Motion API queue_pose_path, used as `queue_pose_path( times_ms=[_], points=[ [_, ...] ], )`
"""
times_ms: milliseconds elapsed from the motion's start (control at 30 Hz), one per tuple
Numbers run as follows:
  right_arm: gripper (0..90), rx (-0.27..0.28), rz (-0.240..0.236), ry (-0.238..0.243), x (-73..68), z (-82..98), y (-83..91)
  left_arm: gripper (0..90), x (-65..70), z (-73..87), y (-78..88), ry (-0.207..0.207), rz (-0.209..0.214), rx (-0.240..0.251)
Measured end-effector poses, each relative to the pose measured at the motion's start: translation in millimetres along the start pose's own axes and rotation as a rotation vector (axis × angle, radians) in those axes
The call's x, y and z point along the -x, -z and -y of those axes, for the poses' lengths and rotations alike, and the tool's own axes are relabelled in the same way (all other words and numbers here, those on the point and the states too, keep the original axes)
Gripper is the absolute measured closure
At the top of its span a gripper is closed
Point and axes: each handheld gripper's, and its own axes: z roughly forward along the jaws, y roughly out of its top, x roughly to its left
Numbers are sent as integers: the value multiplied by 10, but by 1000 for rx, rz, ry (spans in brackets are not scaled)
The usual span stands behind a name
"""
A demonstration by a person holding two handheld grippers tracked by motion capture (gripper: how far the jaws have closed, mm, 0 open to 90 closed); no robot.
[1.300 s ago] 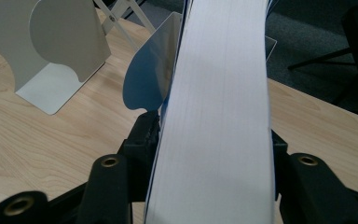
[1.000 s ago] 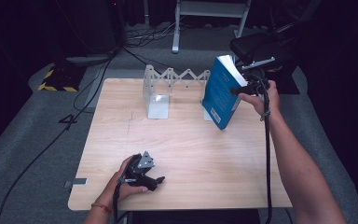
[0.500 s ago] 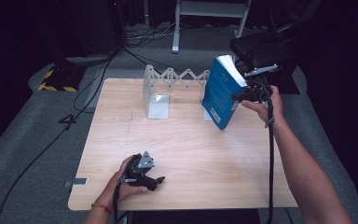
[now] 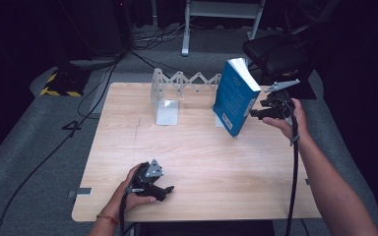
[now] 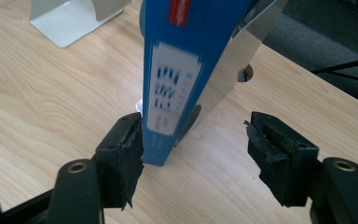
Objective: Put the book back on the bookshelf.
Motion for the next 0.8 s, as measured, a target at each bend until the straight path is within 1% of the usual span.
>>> queue_pose_path(
  times_ms=[33, 100, 133, 167, 233, 367, 467, 533, 667, 733, 767, 800],
  points=[
    [356, 1, -1, 13, -3, 27, 3, 149, 0, 0, 0, 0, 0, 0],
    [356, 1, -6, 18, -8, 53, 12, 150, 0, 0, 0, 0, 0, 0],
    [350, 11, 2, 27, -14, 86, 25, 149, 0, 0, 0, 0, 0, 0],
    [342, 10, 18, 43, -23, 116, 38, 150, 0, 0, 0, 0, 0, 0],
    [342, 9, 24, 63, -45, 173, 60, 150, 0, 0, 0, 0, 0, 0],
    [331, 28, 10, 108, -90, 302, 110, 150, 2, 1, 0, 2, -1, 0],
    [324, 24, 12, 146, -132, 395, 120, 150, 0, 0, 0, 0, 0, 0],
    [324, 29, 4, 164, -155, 463, 124, 149, 0, 0, 0, 0, 0, 0],
    [318, 13, 19, 181, -191, 608, 109, 149, 0, 0, 0, 0, 0, 0],
    [318, 9, 10, 177, -193, 642, 107, 149, 0, 0, 0, 1, 0, 0],
    [318, 15, -5, 176, -201, 722, 107, 150, 0, 0, 0, 0, 0, 1],
    [318, 15, -5, 176, -201, 722, 107, 149, 0, 0, 0, 0, 0, 1]
  ],
)
